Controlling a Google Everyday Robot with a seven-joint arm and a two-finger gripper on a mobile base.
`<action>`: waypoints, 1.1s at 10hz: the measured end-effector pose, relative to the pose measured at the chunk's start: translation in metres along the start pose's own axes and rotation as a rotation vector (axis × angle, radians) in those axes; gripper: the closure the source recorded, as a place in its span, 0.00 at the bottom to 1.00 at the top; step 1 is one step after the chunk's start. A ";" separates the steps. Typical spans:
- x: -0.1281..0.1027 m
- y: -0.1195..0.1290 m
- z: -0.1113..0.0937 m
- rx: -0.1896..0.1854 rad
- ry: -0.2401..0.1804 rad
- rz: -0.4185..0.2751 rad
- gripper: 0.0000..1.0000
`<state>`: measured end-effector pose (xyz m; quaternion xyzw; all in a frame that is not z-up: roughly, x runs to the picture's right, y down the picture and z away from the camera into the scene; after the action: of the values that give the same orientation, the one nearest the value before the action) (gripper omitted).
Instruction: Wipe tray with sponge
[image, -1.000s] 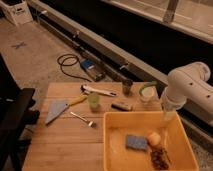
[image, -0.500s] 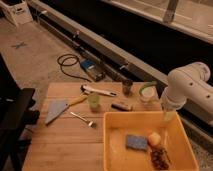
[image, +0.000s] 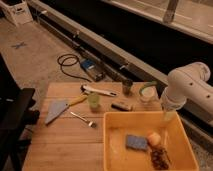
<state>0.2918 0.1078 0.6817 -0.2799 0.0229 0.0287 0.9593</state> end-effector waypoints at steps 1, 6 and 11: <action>0.000 0.000 0.000 0.000 0.000 0.000 0.35; 0.000 0.000 0.000 0.001 0.000 0.000 0.35; -0.050 0.013 -0.019 0.002 0.005 -0.141 0.35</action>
<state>0.2400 0.1065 0.6621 -0.2799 0.0058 -0.0399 0.9592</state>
